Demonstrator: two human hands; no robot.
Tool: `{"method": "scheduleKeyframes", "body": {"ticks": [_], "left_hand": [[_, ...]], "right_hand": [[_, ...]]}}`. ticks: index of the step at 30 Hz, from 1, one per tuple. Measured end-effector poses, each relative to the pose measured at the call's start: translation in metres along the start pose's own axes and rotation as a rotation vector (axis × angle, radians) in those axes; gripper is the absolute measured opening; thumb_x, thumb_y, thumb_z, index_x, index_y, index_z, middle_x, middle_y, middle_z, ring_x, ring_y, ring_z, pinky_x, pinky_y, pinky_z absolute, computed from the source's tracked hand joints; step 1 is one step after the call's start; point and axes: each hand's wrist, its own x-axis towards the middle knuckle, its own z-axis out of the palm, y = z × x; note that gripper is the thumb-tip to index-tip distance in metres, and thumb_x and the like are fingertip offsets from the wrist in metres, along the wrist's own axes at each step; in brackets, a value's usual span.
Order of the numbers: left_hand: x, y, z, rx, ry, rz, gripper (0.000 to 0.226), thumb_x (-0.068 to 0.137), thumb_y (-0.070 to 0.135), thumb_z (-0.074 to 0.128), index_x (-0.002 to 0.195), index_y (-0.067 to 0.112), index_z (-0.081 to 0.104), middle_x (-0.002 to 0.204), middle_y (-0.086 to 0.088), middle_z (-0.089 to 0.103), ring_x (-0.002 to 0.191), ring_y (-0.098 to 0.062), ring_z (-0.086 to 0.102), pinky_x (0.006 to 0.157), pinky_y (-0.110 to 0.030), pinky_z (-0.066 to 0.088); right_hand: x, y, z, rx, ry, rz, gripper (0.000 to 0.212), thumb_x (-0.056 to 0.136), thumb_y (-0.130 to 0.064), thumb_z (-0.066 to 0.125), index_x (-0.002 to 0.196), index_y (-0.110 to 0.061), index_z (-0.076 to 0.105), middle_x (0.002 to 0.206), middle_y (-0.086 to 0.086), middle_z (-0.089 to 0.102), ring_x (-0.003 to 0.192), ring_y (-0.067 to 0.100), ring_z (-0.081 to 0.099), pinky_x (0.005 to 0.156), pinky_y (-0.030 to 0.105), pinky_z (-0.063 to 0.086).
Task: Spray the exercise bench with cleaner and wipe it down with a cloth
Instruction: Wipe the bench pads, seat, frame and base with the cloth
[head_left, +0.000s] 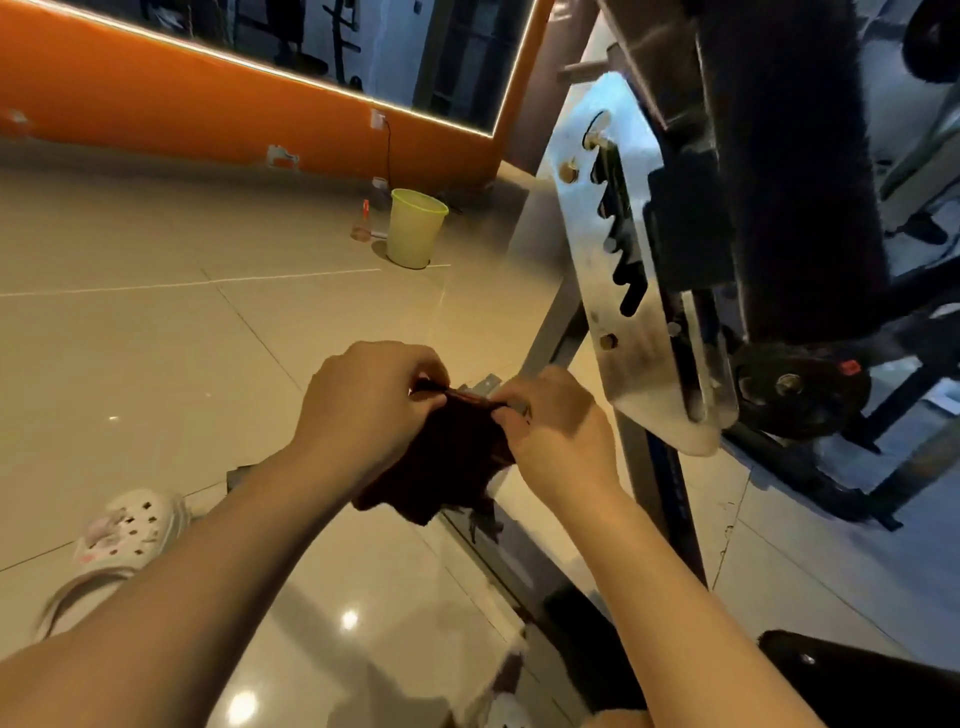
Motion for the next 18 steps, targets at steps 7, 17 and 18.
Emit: {"method": "scheduleKeyframes", "body": {"ticks": [7,17,18], "left_hand": [[0.060,0.008,0.007,-0.157,-0.011,0.081,0.013,0.089,0.034,0.066,0.100,0.027,0.064,0.101,0.005,0.069,0.091,-0.017,0.064,0.079,-0.039,0.055],[0.145,0.003,0.022,-0.359,-0.108,0.235,0.020,0.090,0.025,0.067,0.110,0.025,0.063,0.100,0.011,0.061,0.089,-0.009,0.061,0.080,-0.027,0.053],[0.152,-0.002,0.026,-0.366,-0.093,0.267,0.026,0.089,0.022,0.068,0.115,0.022,0.062,0.104,0.009,0.061,0.092,-0.010,0.060,0.082,-0.029,0.054]], "right_hand": [[0.030,0.006,0.002,0.728,0.212,0.275,0.015,0.099,-0.015,0.053,0.093,-0.026,0.061,0.087,0.002,0.067,0.072,0.012,0.066,0.065,0.022,0.053],[0.073,0.022,0.009,0.055,0.545,0.020,0.034,0.096,-0.015,0.053,0.130,-0.013,0.058,0.121,0.000,0.066,0.114,0.016,0.061,0.098,0.023,0.040],[0.079,0.026,0.010,-0.040,0.538,0.006,0.037,0.093,-0.017,0.055,0.129,-0.010,0.059,0.120,0.005,0.068,0.110,0.022,0.065,0.097,0.027,0.041]]}}
